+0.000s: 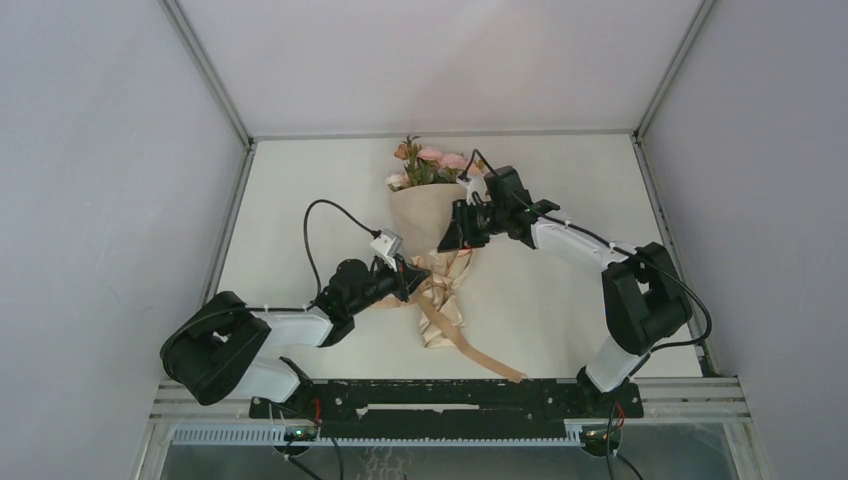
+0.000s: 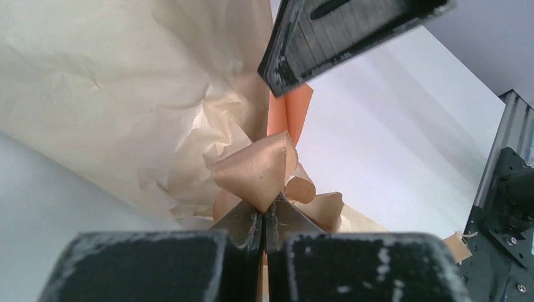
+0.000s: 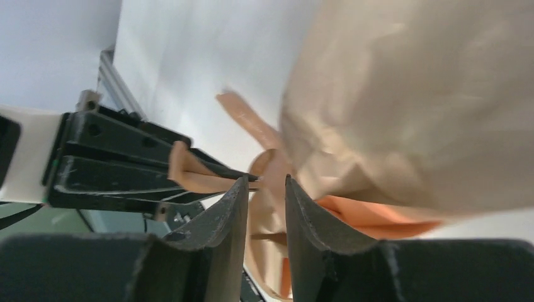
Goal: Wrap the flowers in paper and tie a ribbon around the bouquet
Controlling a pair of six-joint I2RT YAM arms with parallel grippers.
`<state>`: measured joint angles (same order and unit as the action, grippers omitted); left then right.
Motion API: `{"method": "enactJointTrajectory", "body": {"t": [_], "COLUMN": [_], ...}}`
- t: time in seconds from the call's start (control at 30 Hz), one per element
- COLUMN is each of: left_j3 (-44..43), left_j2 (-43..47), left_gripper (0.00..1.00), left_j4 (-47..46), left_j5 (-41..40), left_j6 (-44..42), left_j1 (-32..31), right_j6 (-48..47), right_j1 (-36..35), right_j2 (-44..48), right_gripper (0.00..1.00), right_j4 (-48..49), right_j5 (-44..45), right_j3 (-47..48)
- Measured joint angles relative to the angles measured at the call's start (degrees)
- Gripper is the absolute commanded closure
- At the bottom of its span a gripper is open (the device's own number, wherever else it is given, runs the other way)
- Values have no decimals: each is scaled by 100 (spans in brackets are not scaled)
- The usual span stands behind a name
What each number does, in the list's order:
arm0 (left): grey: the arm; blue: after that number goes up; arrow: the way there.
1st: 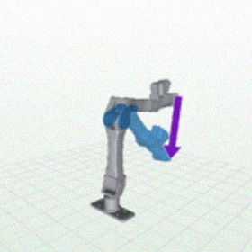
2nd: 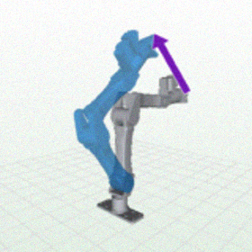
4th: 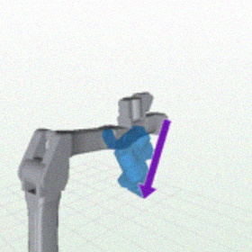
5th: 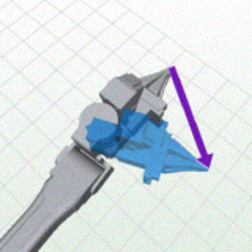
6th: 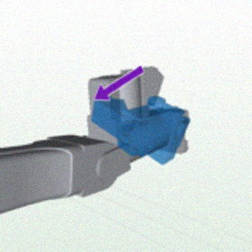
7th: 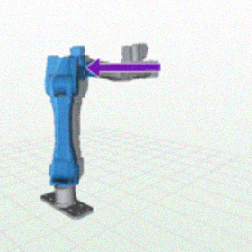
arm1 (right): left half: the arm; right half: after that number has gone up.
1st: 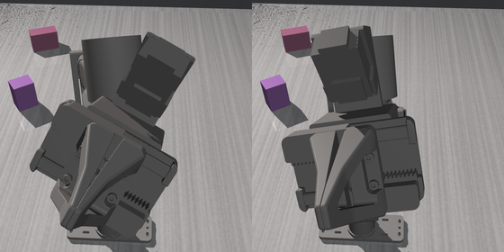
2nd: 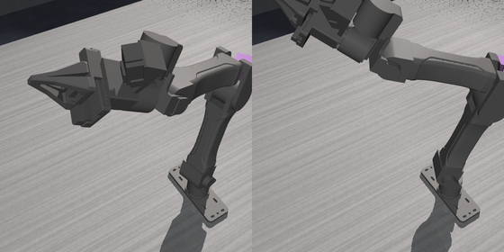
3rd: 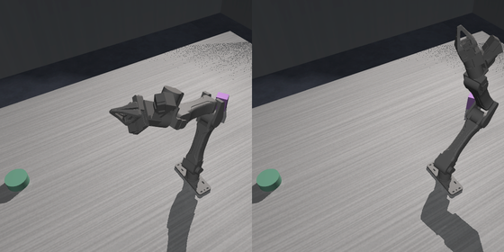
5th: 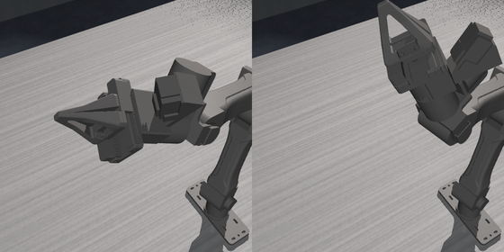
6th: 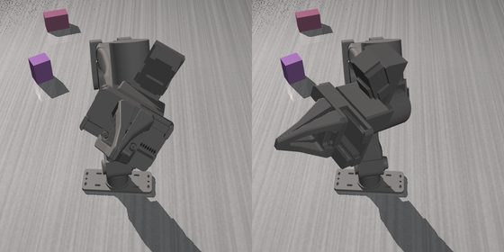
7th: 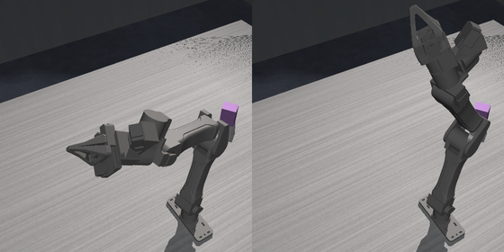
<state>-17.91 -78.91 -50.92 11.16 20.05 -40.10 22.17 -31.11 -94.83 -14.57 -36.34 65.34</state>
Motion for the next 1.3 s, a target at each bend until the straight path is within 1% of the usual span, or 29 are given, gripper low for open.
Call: {"method": "enactJointTrajectory", "body": {"t": [0.1,0.2,0.27,0.33,0.5,0.6,0.7,0.77,1.03,1.1,1.17,1.27,1.3], "left_j3": [0,0,0,0,0,0,0,0,0,0,0,0,0], "left_j2": [-20,-66,-85,-98,-173,-179,-179,-179,-179,-179,-179,-179,-179], "left_gripper": [100,100,100,100,100,100,100,100,100,100,100,100,100], "left_j4": [-7,-7,0,-2,-4,-4,-2,-2,-2,-2,-2,0,0], "left_j5": [0,-2,-2,-2,0,0,0,-2,-4,-4,-4,-7,-7], "left_j6": [7,15,48,52,61,90,96,96,98,98,98,101,101], "left_j1": [4,11,17,28,37,48,50,50,52,52,52,52,52], "right_j6": [-210,-387,-544,-780,-1139,-1113,-968,-896,-787,-772,-754,-737,-713], "right_j1": [214,179,94,-103,-966,-1281,-1285,-1292,-1436,-1451,-1475,-1488,-1488], "right_j2": [-13,-72,-81,-42,407,706,881,872,699,636,555,448,413], "right_gripper": [66,68,67,65,65,61,56,55,58,60,64,80,88], "right_j4": [-219,-407,-592,-793,-828,-608,-142,70,616,706,817,905,918], "right_j5": [57,37,37,155,369,457,704,817,898,881,881,881,879], "right_j3": [0,0,-2,-17,-435,-855,-1399,-1600,-1703,-1703,-1703,-1703,-1703]}}
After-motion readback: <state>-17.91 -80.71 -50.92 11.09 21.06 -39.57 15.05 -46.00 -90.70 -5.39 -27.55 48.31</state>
